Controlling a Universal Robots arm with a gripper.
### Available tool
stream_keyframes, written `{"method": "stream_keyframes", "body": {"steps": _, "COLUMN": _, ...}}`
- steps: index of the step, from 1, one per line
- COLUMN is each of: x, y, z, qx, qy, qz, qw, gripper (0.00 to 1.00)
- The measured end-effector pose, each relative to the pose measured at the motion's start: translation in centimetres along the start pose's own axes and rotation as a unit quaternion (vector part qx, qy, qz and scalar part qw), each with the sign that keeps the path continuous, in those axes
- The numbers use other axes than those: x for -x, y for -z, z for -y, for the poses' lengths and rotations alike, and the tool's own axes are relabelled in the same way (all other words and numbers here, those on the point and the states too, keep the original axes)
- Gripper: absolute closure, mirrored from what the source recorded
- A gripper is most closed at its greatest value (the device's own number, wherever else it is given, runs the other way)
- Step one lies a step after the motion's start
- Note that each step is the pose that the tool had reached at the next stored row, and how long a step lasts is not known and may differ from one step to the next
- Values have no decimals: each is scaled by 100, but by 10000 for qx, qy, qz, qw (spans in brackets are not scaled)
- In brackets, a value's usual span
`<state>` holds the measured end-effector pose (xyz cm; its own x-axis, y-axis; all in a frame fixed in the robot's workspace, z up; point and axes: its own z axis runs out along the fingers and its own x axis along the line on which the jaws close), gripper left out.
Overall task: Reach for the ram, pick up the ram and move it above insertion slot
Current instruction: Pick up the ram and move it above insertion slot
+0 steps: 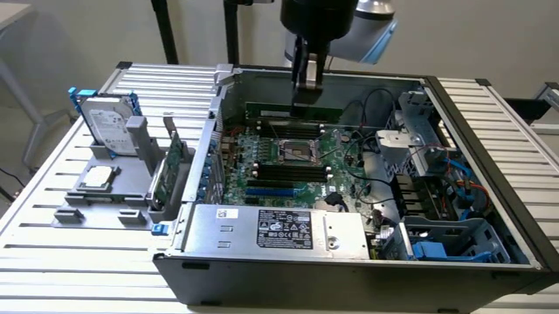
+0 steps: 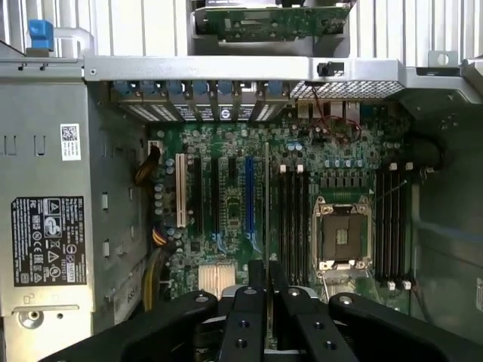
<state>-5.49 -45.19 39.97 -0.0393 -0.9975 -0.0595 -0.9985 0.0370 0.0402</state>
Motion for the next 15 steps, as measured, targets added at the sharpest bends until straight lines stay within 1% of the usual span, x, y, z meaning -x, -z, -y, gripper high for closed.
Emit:
{"method": "stream_keyframes", "body": {"steps": 2, "x": 40, "y": -4, "z": 74, "qx": 0, "qy": 0, "qz": 0, "qw": 10000, "gripper": 86}}
{"method": "stream_keyframes", "body": {"steps": 6, "x": 133, "y": -12, "z": 189, "qx": 0, "qy": 0, "qz": 0, "qw": 10000, "gripper": 86}}
{"method": "stream_keyframes", "body": {"steps": 8, "x": 143, "y": -12, "z": 204, "qx": 0, "qy": 0, "qz": 0, "qw": 10000, "gripper": 86}}
{"method": "stream_keyframes", "body": {"steps": 15, "x": 143, "y": -12, "z": 205, "qx": 0, "qy": 0, "qz": 0, "qw": 10000, "gripper": 86}}
